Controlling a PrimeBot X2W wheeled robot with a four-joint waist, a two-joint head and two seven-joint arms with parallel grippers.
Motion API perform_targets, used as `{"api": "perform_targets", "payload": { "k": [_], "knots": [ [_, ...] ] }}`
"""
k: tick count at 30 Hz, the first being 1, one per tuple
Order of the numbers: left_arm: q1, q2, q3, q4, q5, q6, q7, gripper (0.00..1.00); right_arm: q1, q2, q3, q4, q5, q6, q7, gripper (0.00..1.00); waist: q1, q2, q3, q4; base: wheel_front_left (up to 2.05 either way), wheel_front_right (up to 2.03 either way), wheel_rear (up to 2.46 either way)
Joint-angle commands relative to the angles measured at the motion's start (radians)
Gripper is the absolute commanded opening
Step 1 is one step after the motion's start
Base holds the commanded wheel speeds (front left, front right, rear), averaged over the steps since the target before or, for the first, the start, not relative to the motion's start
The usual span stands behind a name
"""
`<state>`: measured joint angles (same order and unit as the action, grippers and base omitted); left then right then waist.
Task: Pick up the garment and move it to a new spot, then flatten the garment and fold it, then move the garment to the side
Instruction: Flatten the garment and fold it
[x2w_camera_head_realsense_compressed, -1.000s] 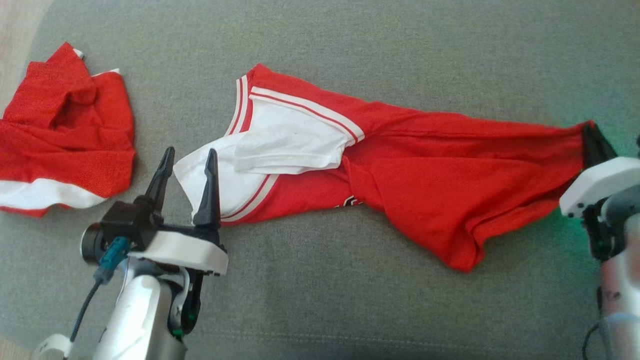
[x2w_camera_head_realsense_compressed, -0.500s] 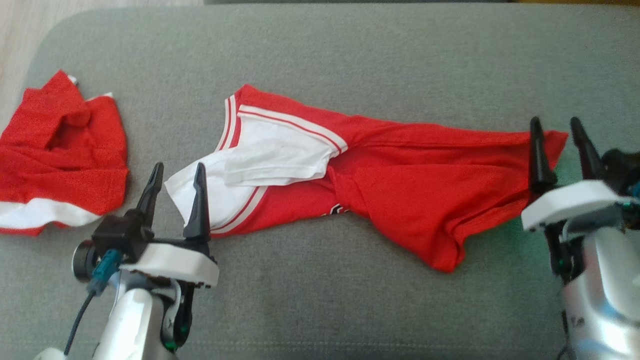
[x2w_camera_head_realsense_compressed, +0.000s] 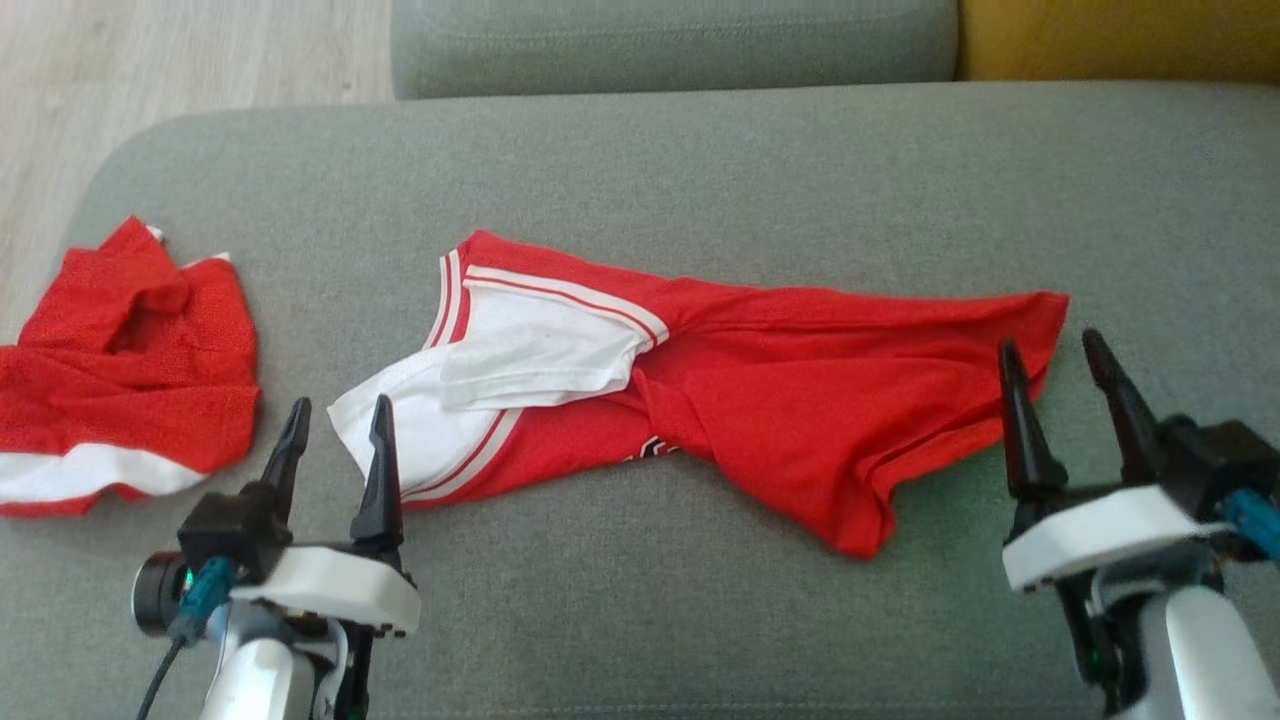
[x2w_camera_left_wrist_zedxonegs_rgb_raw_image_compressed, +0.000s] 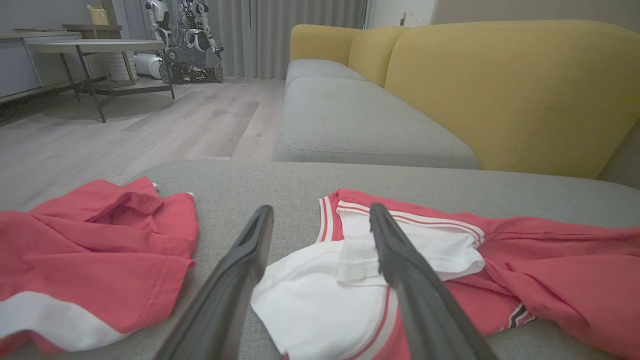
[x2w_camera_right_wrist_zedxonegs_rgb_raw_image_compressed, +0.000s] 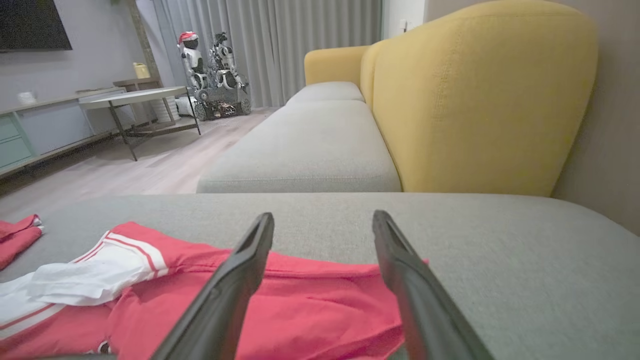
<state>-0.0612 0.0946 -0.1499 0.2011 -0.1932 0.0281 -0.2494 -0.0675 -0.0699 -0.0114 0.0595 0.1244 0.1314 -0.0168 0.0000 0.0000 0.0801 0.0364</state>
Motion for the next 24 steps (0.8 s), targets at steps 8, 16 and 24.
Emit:
{"api": "perform_targets", "payload": {
  "k": [8, 16, 24],
  "knots": [
    [-0.013, 0.028, 0.028, -0.036, 0.01, 0.015, 0.001, 1.0, 0.039, 0.015, 0.034, -0.112, -0.003, -0.001, 0.047, 1.0, 0.0, 0.0, -0.016, -0.003, 0.0, 0.0, 0.0],
    [-0.019, 0.03, 0.015, -0.044, 0.008, 0.017, 0.011, 1.0, 0.044, 0.018, 0.032, -0.127, 0.001, -0.001, 0.057, 1.0, 0.0, 0.0, -0.008, 0.0, 0.0, 0.0, 0.0],
    [-0.117, 0.021, -0.034, 0.003, -0.022, -0.041, 0.1, 1.0, 0.023, 0.019, 0.043, -0.128, 0.008, -0.001, 0.061, 1.0, 0.0, 0.0, 0.032, -0.004, 0.0, 0.0, 0.0]
  ]
}}
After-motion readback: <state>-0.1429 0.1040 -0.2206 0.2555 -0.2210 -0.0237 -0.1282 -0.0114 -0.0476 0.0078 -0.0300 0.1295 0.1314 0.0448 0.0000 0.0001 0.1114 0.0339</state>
